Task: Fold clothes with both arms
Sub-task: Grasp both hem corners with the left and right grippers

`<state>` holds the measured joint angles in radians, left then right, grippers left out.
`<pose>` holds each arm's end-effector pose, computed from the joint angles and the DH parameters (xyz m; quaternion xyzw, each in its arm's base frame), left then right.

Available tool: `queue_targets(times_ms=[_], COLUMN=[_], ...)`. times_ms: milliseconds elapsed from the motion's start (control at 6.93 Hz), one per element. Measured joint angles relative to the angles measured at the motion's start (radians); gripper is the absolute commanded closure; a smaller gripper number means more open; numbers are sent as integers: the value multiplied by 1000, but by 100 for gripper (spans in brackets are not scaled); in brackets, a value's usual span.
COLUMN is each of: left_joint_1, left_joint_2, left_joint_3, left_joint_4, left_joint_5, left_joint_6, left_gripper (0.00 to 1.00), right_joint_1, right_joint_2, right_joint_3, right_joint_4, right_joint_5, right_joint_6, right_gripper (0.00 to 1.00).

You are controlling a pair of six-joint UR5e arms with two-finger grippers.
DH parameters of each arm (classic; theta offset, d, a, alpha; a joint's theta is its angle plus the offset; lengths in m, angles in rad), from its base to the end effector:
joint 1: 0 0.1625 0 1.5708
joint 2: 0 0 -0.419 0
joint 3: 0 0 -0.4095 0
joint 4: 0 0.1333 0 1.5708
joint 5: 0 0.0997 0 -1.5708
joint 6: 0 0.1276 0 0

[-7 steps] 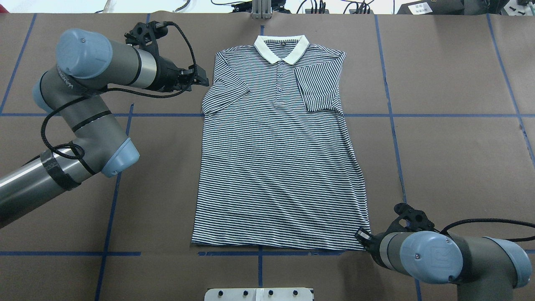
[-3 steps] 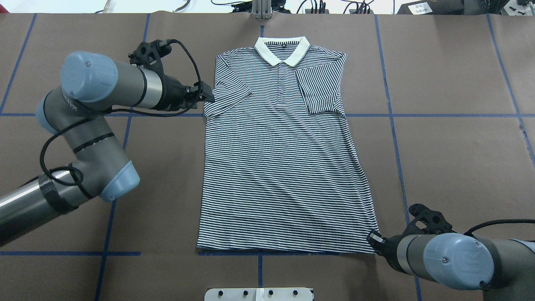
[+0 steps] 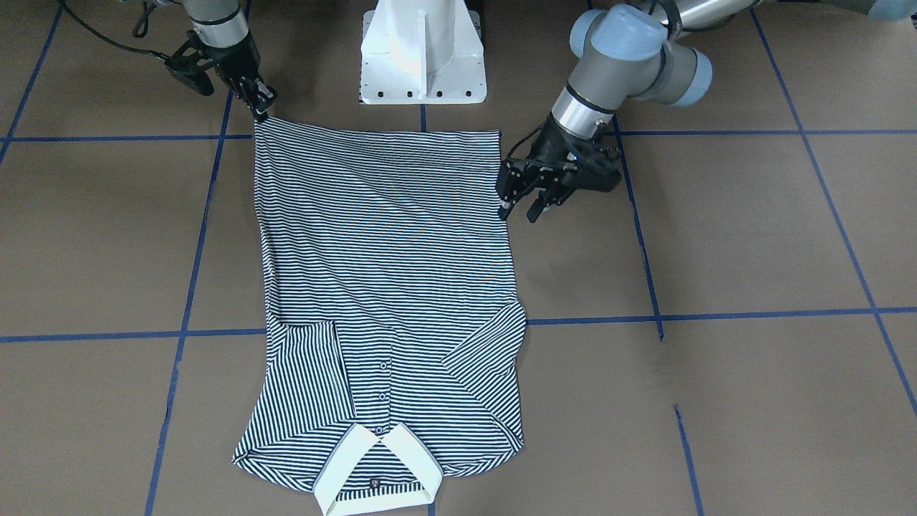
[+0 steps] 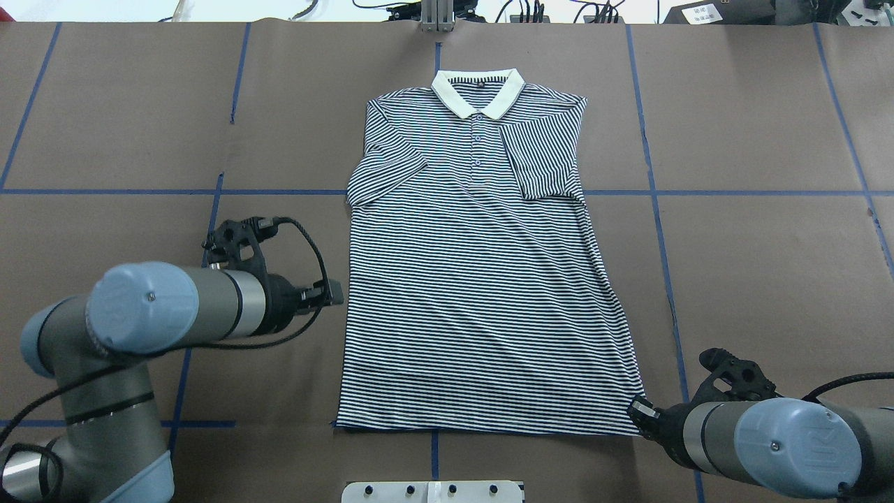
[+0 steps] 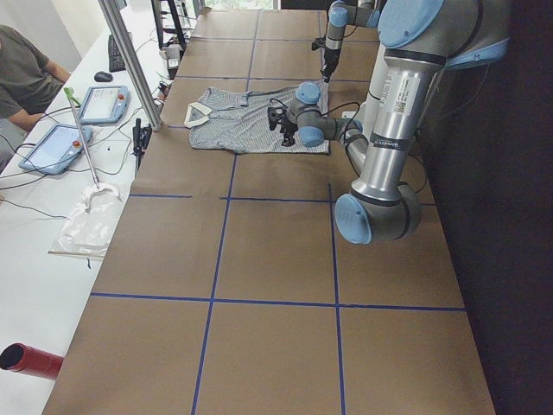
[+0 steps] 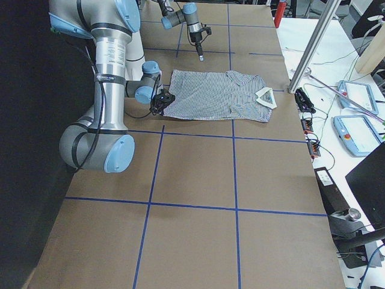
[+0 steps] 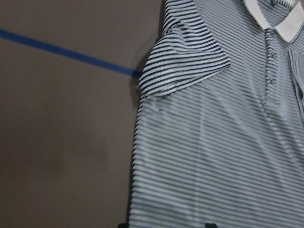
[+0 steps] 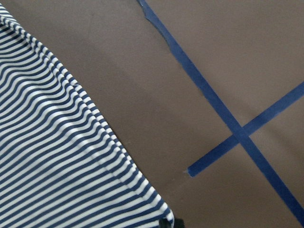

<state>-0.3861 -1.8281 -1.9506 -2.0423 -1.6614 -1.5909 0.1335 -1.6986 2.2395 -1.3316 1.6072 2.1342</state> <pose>0.5044 -0.3365 0.2915 0.0578 0.5240 -0.1480 0.8367 -0.4370 -0.1885 0.3877 -0.0975 -0.3678 0.3092 0.8715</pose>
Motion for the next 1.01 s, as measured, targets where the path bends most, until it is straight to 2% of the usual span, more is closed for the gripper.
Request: queue_targets(times_ms=[433,866,1010], left_joint_1=[155,193,204], left_joint_2=[6,-14,-17], left_joint_3=[-17,-10,-3], left_joint_4=[61,91,92], left_joint_5=[14,14,13], left_joint_6=[-101,-108,-109], left_gripper=[43,45,53], right_joint_1=[-3,-3,-4], right_joint_2=[-2,-4,-4], right_joint_3=[2,2,2], right_joint_4=[0,-1,-1], right_joint_5=[0,0,0], right_joint_6=[0,0,0], right_gripper=[100,100,100])
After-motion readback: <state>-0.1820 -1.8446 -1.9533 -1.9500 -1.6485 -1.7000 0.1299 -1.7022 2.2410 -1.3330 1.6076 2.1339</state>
